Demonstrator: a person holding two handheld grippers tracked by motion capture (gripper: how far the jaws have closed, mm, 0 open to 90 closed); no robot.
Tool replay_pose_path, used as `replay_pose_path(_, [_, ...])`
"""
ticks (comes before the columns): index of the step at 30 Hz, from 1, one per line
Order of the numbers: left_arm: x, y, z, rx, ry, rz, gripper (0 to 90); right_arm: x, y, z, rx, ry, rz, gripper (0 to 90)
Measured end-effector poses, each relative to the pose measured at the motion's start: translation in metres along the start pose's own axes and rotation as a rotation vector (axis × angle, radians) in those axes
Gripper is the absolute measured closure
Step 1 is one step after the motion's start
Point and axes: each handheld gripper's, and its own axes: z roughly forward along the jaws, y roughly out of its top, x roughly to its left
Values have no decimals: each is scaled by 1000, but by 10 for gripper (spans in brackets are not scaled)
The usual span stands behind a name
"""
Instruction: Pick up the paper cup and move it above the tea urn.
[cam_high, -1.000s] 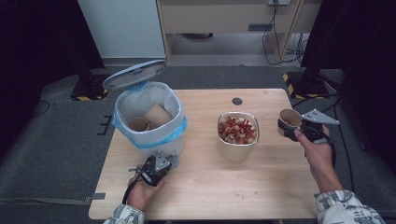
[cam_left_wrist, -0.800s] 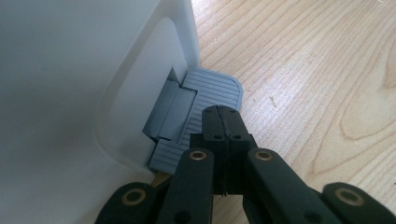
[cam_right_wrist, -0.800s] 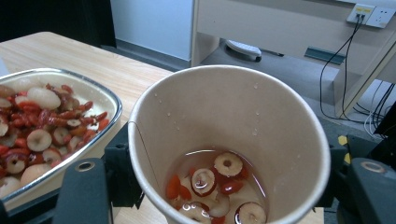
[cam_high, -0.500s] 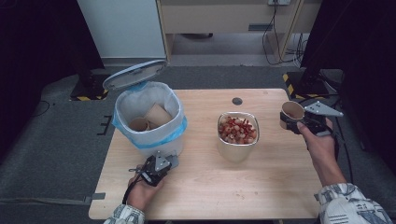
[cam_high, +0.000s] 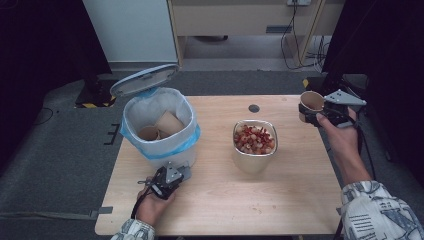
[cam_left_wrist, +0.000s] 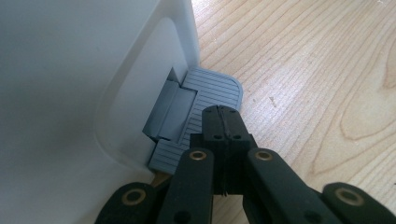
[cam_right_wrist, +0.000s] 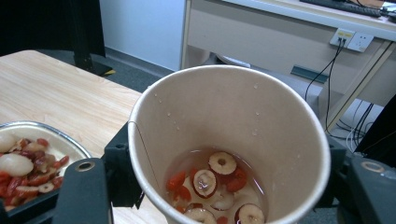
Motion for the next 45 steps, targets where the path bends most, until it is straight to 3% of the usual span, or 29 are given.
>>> replay_pose_path(9, [0,0,0,0,0,-2,900,-4,13,9,5,-8,-13,314])
replay_pose_path(23, [0,0,1,-8,-2,-10,900,-4,42,25,-54,39,-24,314])
replay_pose_path(35, [0,0,0,-8,0,-8,900,0,58,32,-114,123,-109,312])
replay_pose_path(45, [0,0,0,-6,1,-1,900,5,66,33,-116,137,-155,311])
